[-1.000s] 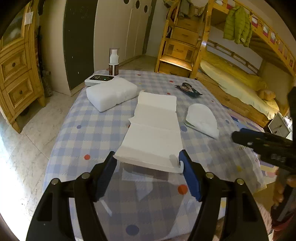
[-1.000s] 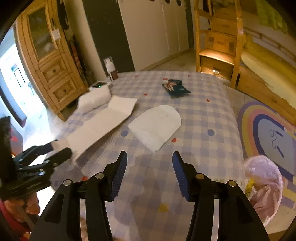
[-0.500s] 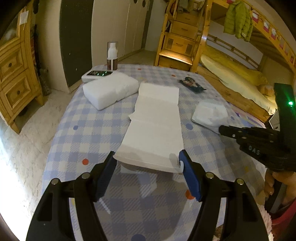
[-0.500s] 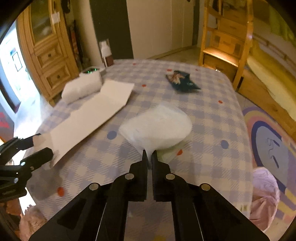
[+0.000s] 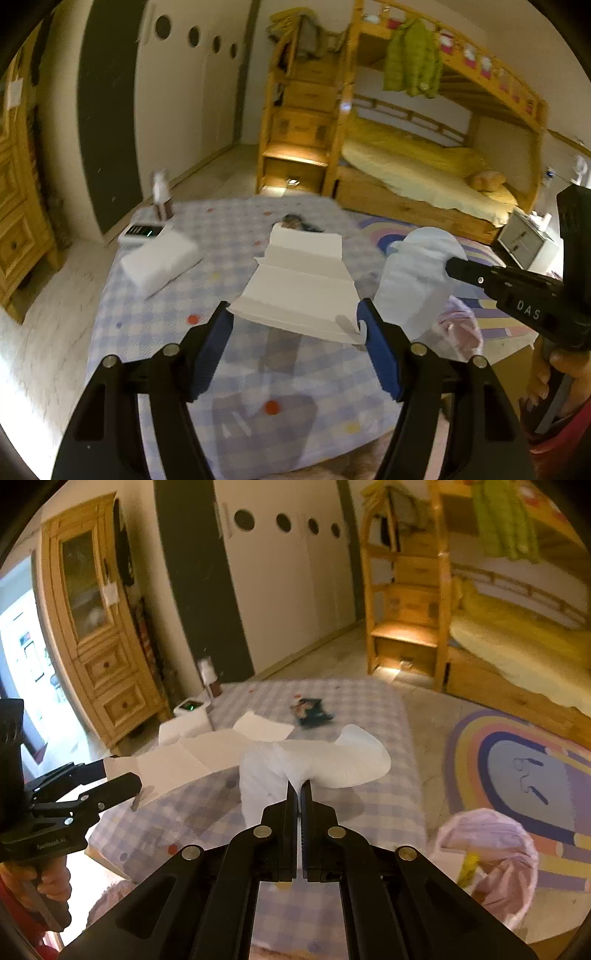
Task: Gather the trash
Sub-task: 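Grasp the white cap-shaped cloth with the right gripper while the left gripper holds the strip, then carry both items over the bin and open both grippers to drop them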
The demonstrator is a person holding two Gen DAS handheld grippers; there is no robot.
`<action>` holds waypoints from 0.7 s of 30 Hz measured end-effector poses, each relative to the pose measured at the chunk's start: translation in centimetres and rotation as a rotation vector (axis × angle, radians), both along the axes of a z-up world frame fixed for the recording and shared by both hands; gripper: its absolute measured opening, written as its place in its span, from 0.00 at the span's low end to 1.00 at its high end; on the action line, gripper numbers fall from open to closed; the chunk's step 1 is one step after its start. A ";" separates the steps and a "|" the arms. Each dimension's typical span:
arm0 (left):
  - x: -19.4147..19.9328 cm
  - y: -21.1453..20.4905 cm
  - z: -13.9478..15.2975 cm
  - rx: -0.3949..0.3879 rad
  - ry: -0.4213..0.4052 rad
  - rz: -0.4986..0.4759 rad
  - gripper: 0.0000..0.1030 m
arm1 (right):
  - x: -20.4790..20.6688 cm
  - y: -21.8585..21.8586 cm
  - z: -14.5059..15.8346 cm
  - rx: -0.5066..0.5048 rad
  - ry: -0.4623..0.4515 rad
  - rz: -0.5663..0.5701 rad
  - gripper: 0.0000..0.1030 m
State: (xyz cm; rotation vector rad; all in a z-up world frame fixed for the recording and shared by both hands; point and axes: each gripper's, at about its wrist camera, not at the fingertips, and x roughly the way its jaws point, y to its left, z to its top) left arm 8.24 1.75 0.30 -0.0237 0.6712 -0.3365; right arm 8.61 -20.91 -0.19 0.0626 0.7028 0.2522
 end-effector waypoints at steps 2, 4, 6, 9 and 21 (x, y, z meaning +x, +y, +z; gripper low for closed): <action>-0.3 -1.3 0.9 -0.003 -0.018 -0.030 0.65 | -0.9 -1.2 0.5 0.006 -0.015 -0.032 0.01; -0.3 -2.8 1.5 0.001 -0.032 -0.056 0.65 | -1.7 -2.3 0.7 0.013 -0.022 -0.063 0.01; -0.2 -5.0 1.8 0.008 -0.045 -0.090 0.65 | -2.5 -4.0 0.8 0.002 -0.026 -0.113 0.01; 0.1 -8.1 1.8 0.011 -0.055 -0.140 0.66 | -3.5 -6.7 0.5 0.013 -0.016 -0.183 0.01; 2.1 -20.9 -2.0 0.035 0.009 -0.354 0.66 | -4.5 -16.1 -3.8 -0.036 0.118 -0.429 0.01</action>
